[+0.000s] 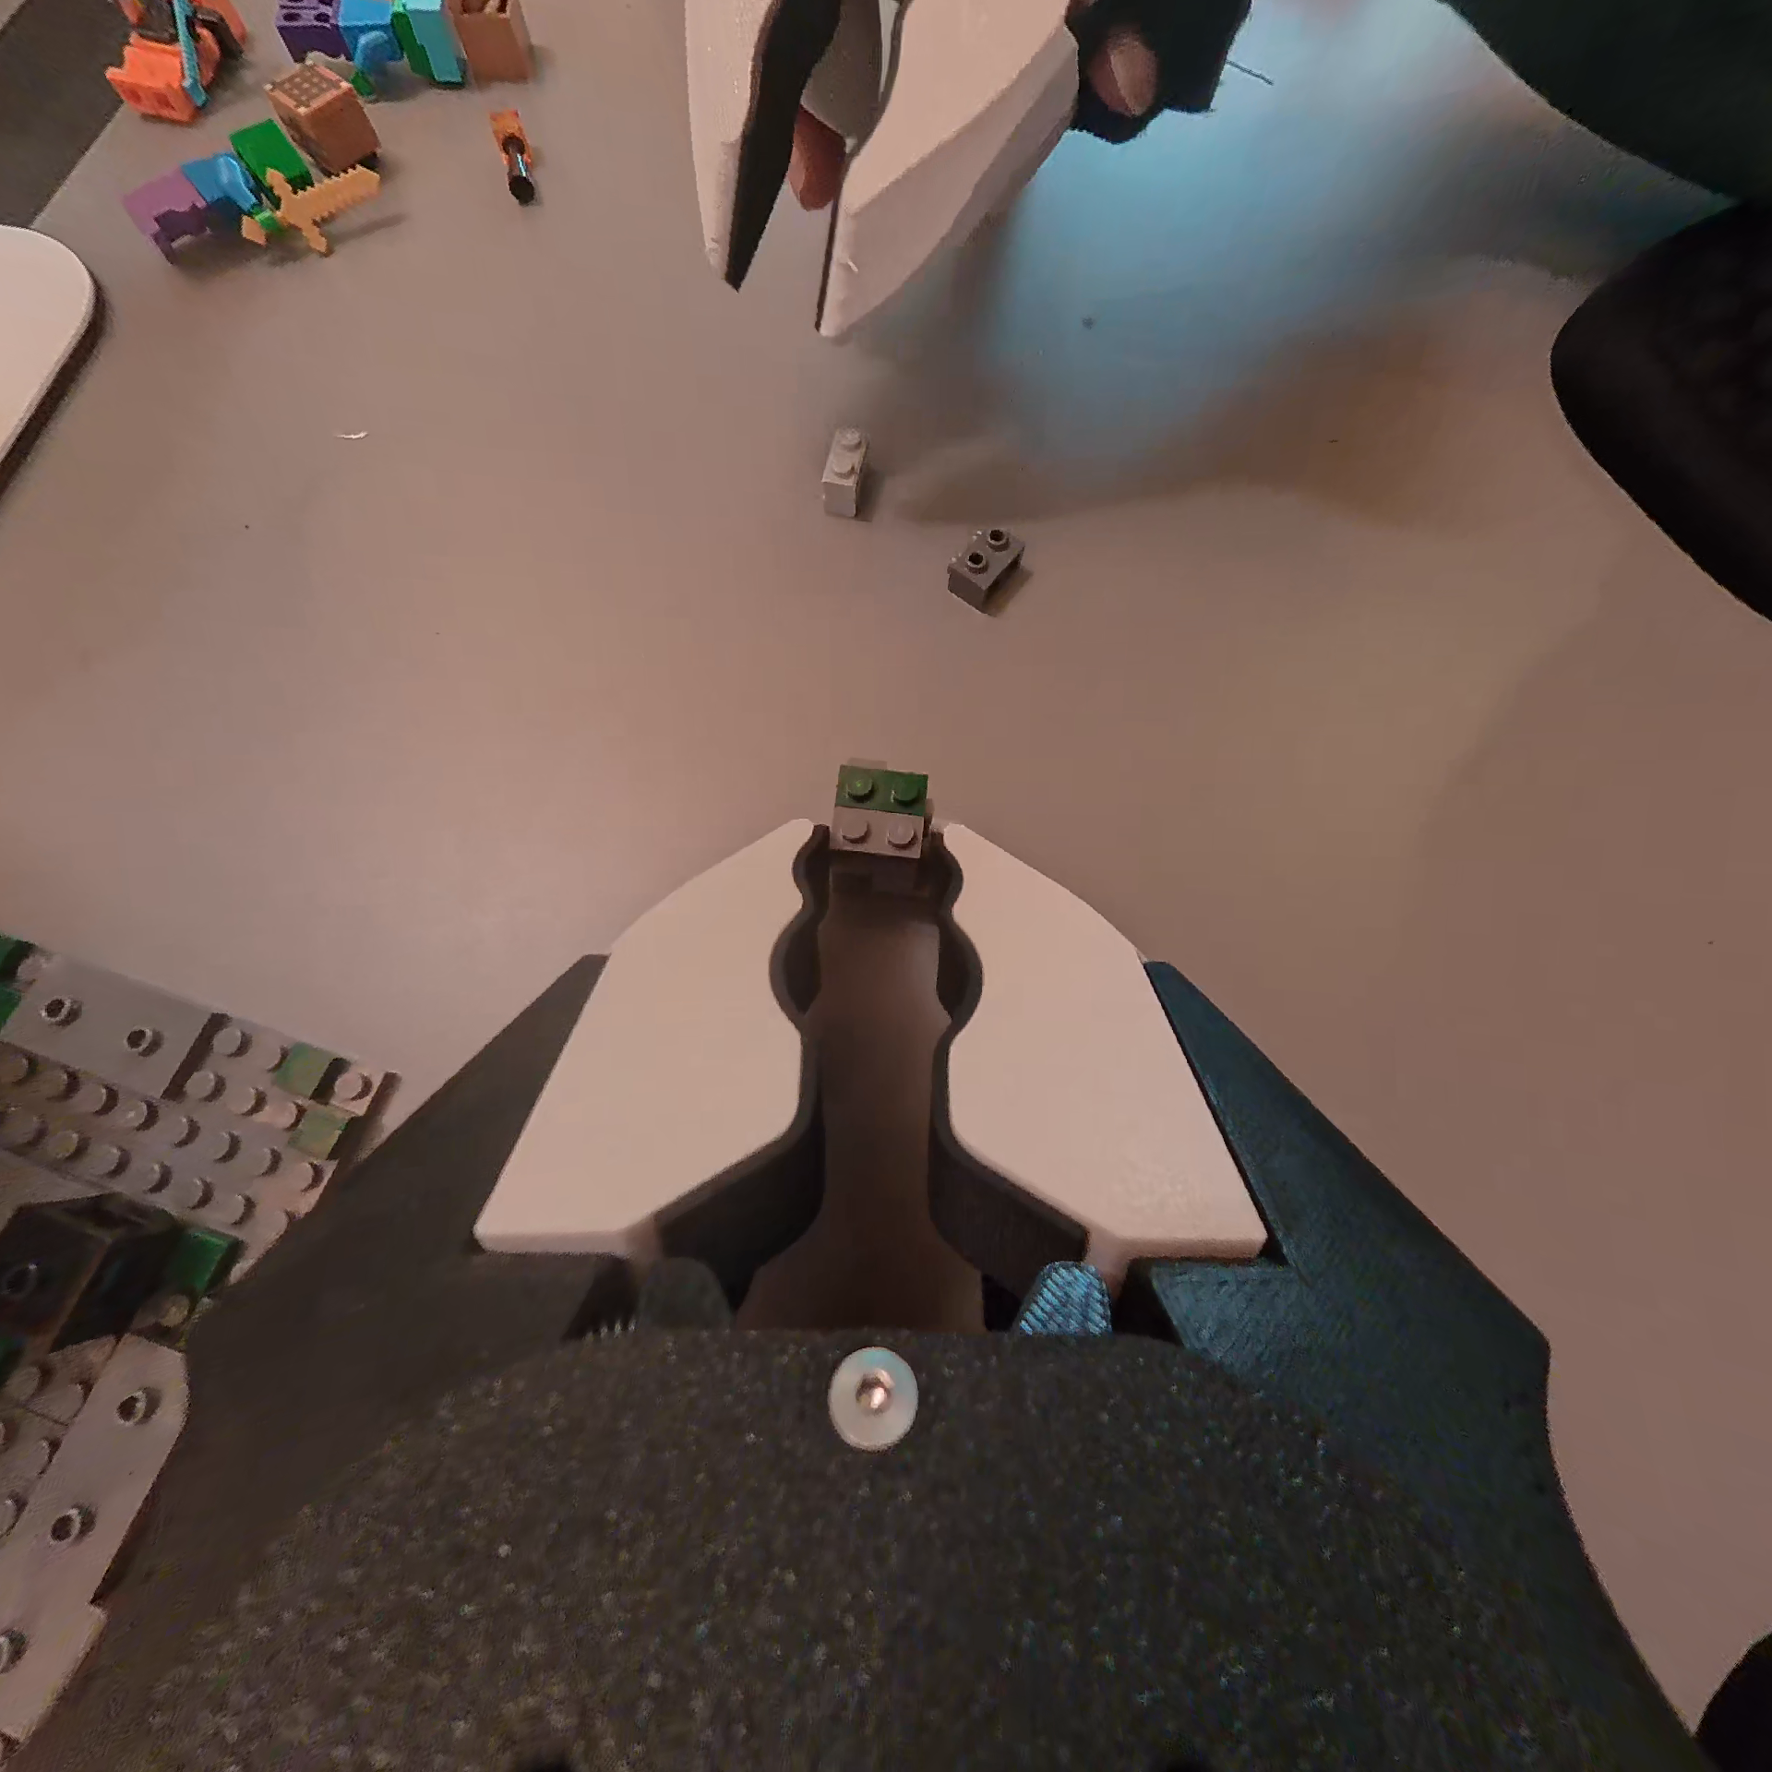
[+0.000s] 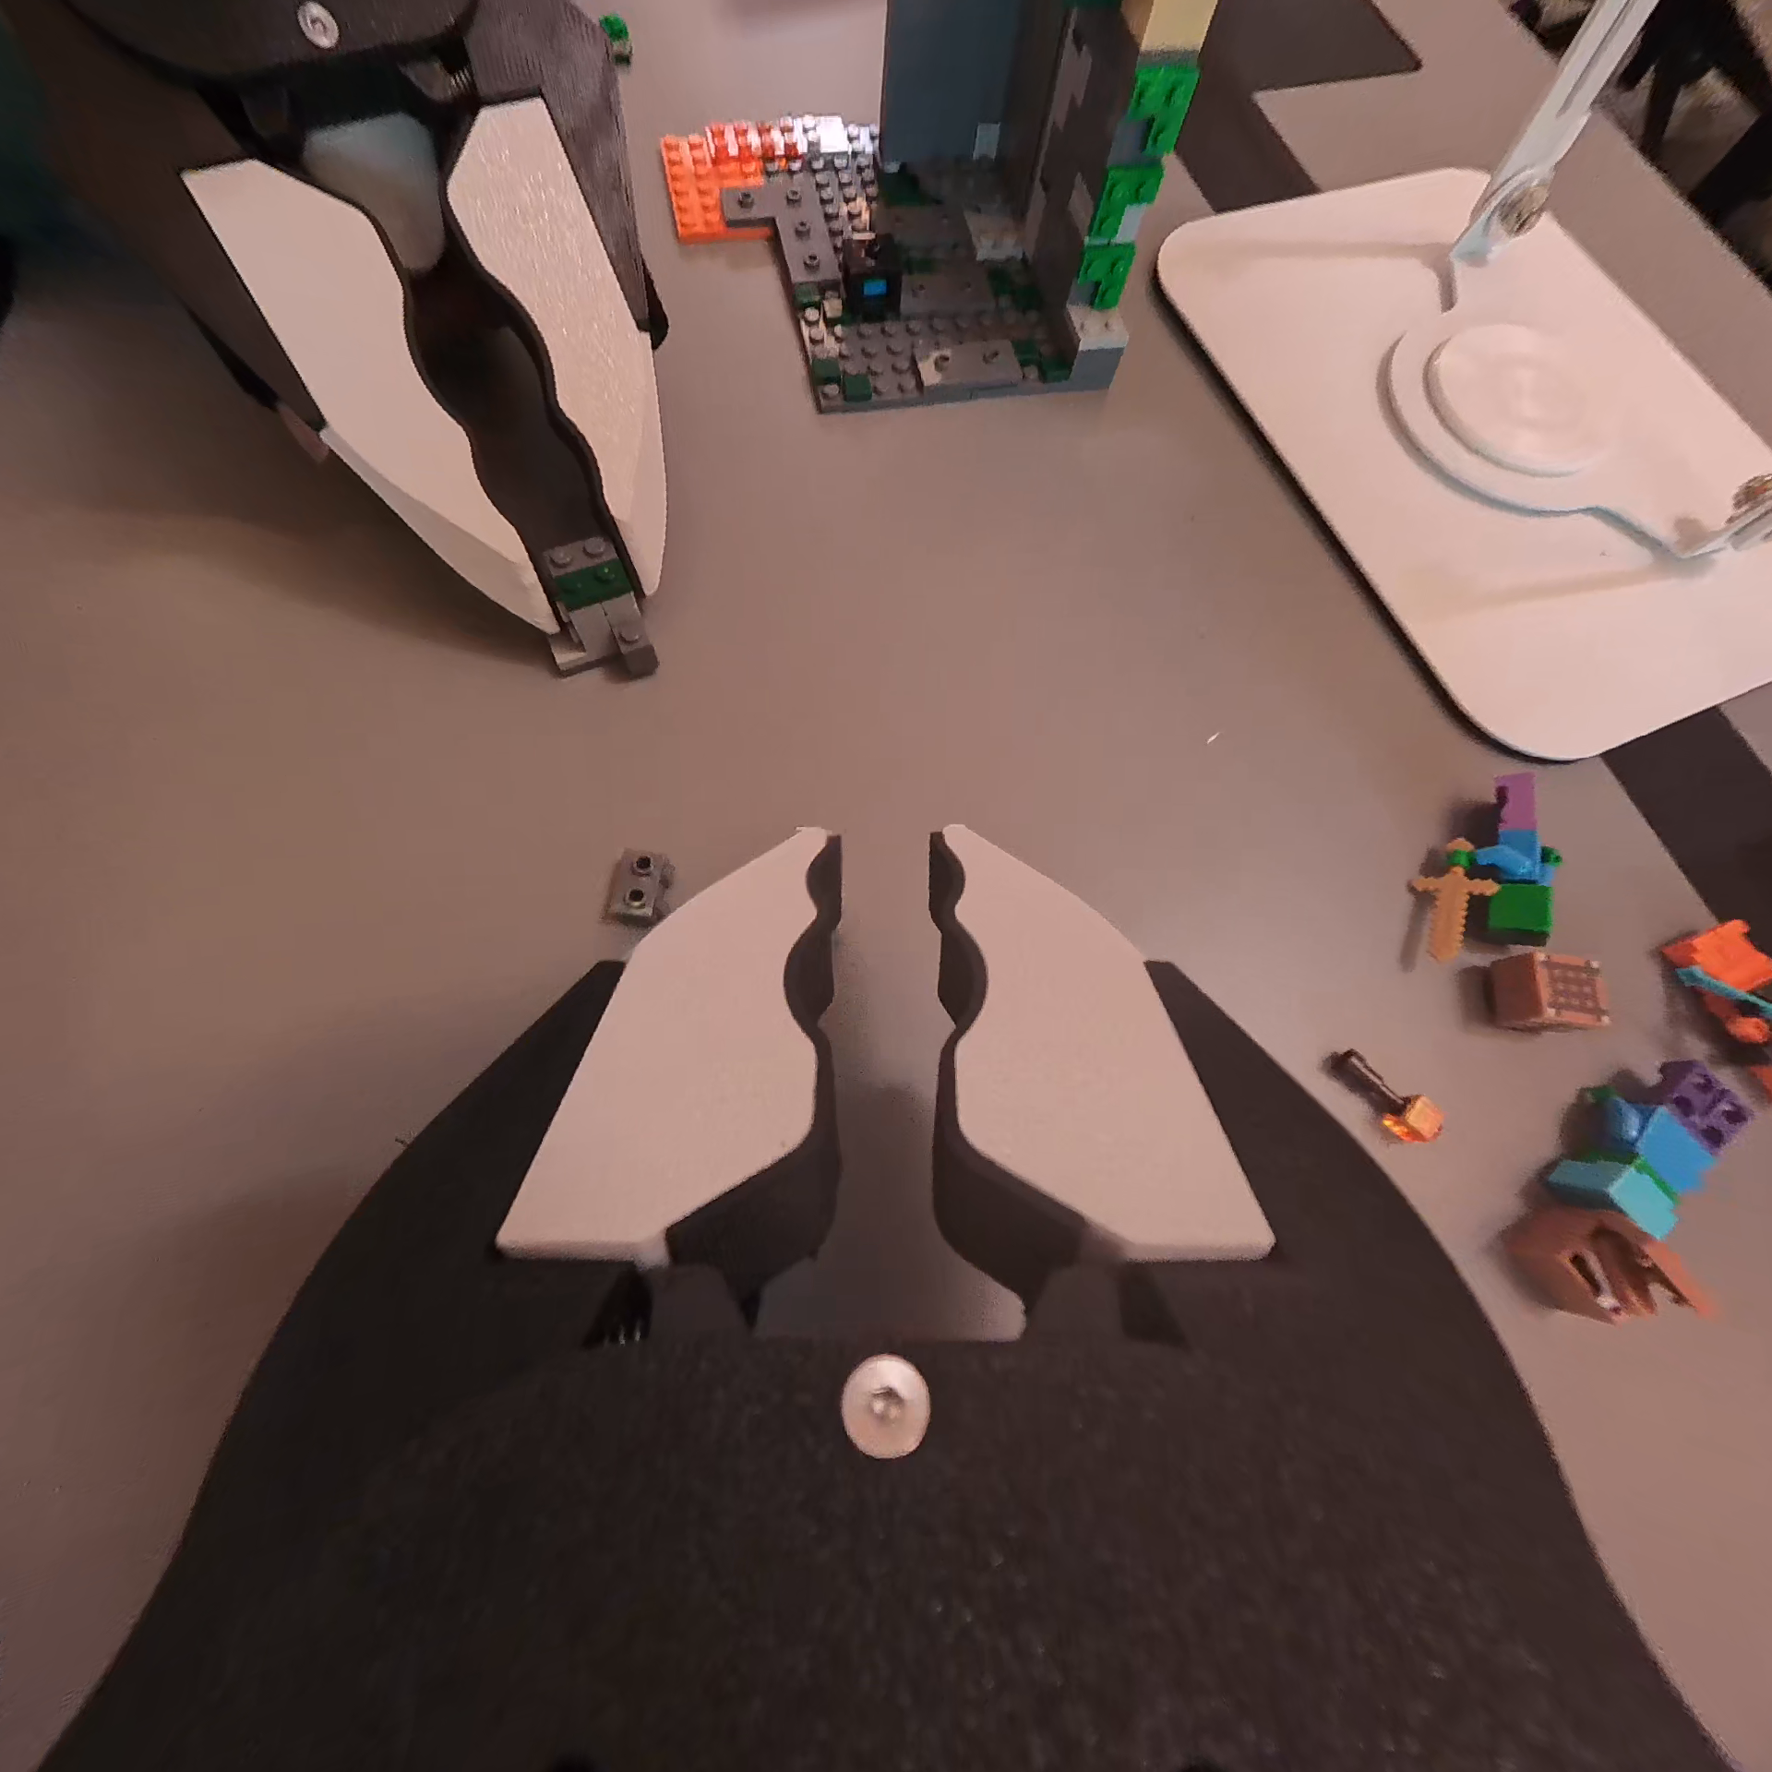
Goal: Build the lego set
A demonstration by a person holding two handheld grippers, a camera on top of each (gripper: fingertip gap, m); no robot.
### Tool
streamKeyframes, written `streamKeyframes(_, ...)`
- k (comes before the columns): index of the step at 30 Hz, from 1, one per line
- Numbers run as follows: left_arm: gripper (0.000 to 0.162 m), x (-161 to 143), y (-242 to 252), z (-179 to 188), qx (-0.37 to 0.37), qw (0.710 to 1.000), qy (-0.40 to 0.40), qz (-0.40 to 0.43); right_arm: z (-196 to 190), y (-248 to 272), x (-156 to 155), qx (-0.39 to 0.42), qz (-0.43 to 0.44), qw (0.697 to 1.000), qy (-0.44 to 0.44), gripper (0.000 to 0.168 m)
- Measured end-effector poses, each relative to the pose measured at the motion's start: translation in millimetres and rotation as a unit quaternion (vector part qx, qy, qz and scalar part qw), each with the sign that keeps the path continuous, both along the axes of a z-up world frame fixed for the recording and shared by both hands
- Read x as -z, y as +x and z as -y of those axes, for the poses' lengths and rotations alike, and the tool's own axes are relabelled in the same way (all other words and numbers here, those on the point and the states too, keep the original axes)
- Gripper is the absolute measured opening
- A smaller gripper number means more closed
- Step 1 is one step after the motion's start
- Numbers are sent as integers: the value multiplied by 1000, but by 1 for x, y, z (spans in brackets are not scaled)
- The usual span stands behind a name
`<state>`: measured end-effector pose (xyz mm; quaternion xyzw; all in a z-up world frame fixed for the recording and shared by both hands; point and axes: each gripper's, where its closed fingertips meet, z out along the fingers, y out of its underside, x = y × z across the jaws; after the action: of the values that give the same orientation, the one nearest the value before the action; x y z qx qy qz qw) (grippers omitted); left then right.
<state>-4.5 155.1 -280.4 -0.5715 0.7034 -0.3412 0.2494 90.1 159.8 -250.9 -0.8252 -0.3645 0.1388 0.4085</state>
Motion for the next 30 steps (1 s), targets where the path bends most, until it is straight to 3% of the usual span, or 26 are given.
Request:
streamKeyframes(15, 29, -7, -12, 0, -40, 997, -25, -62, 12, -5, 25, -29, 36, 997, -57, 21)
streamKeyframes(21, 45, 0, -6, 3, -80, 992, -42, -91, 11, -11, 31, -36, 47, 997, -56, 8)
streamKeyframes(30, 29, 3, 2, 0, -102, 990, -48, -80, 10, -11, 29, -34, 44, 997, -55, 7)
